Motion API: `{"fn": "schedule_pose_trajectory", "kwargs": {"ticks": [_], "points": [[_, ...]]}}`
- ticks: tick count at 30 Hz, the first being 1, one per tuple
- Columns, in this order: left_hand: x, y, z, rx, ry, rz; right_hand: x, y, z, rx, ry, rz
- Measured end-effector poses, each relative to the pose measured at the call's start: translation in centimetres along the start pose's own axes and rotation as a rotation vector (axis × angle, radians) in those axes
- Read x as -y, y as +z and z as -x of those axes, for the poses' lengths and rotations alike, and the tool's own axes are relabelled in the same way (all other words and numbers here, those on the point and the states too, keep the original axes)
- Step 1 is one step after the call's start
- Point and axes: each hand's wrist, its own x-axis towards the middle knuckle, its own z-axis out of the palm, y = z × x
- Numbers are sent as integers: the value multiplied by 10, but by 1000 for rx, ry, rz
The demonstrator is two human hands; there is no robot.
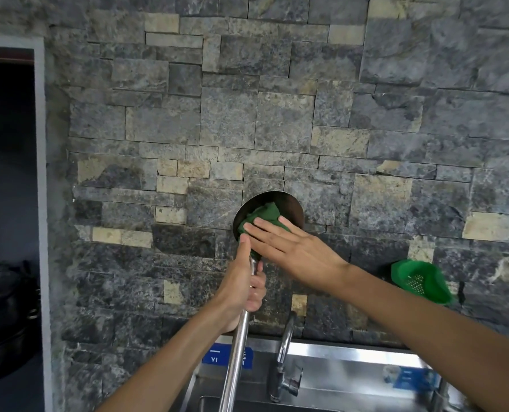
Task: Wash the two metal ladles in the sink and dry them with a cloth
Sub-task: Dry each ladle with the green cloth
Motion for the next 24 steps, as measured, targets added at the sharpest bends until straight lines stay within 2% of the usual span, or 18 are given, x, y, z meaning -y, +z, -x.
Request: {"fn": "schedule_pose_trajectory", "kwargs": {"ticks": [5,10,16,21,24], "points": [[-5,-2,2,17,-18,60,2,-2,-14,-78,74,134],[-8,-7,2,-12,3,82,13,-2,-20,-105,232,261],[-19,-17,-2,-86,86,-72,40,7,-16,-127,332,92],[-15,-17,-2,33,-21,-93,57,-3,-24,-121,413,-158],[-11,-16,1,114,-15,14,56,-7,-29,-166,331,-141]]}}
